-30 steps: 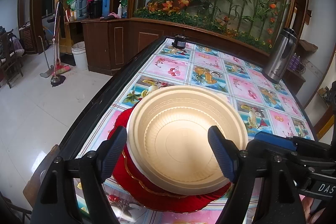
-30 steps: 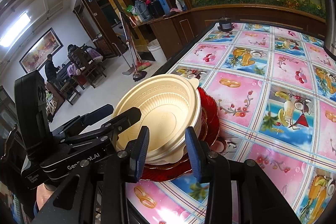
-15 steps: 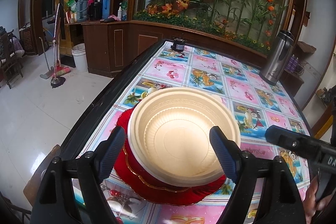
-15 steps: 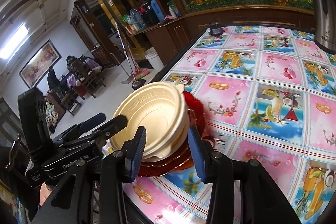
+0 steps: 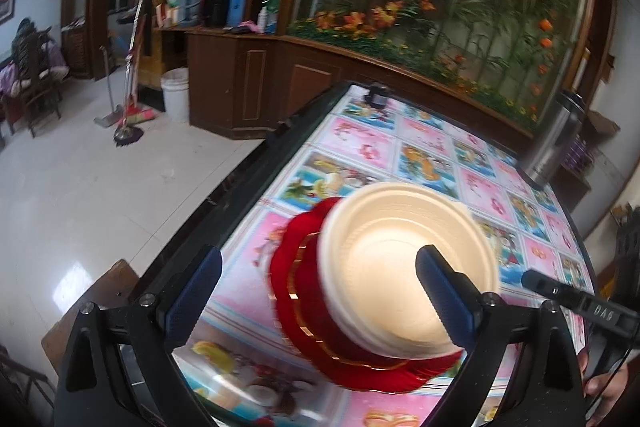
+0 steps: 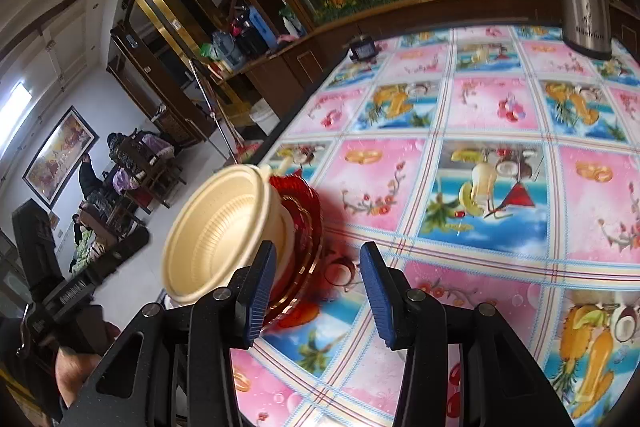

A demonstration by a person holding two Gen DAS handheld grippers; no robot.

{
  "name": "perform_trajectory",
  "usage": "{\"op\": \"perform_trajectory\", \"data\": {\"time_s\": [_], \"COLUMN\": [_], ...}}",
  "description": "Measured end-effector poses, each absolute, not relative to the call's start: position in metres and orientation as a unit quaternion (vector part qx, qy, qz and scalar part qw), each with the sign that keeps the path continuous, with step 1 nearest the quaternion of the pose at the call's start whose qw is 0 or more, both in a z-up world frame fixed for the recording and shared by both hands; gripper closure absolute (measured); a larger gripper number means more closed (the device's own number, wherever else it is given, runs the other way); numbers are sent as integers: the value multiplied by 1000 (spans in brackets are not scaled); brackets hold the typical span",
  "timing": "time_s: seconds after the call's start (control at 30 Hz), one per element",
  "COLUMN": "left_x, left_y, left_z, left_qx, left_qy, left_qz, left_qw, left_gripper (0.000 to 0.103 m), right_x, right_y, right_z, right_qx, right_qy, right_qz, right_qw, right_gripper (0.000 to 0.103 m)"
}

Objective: Organize plates and bowls
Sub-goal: 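Grasp the rim of the whole dish stack with the right gripper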

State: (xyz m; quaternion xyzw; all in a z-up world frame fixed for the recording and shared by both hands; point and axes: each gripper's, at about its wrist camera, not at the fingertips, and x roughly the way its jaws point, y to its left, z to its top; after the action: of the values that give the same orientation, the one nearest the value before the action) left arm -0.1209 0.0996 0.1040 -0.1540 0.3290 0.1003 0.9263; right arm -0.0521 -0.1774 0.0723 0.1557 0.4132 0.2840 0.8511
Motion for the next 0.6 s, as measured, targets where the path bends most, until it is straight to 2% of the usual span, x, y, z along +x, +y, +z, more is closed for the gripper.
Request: {"op": "perform_trajectory", "data": {"time_s": [0.1, 0.6], "left_x": [-121, -114], "left_y": [117, 151], "left_z": [95, 46], "left_qx": [-169, -173], "left_qy": [339, 383], "left_qz": [111, 148], "left_qw": [919, 895], "left_gripper": [5, 6], "right_x": [-45, -27], "right_y": [-171, -153], "right_z": [59, 27], "right_qx": [149, 135], "right_qy": [425, 456], "right_qz": [286, 290], "right_qw": [846, 830], "right_gripper": [67, 67]}}
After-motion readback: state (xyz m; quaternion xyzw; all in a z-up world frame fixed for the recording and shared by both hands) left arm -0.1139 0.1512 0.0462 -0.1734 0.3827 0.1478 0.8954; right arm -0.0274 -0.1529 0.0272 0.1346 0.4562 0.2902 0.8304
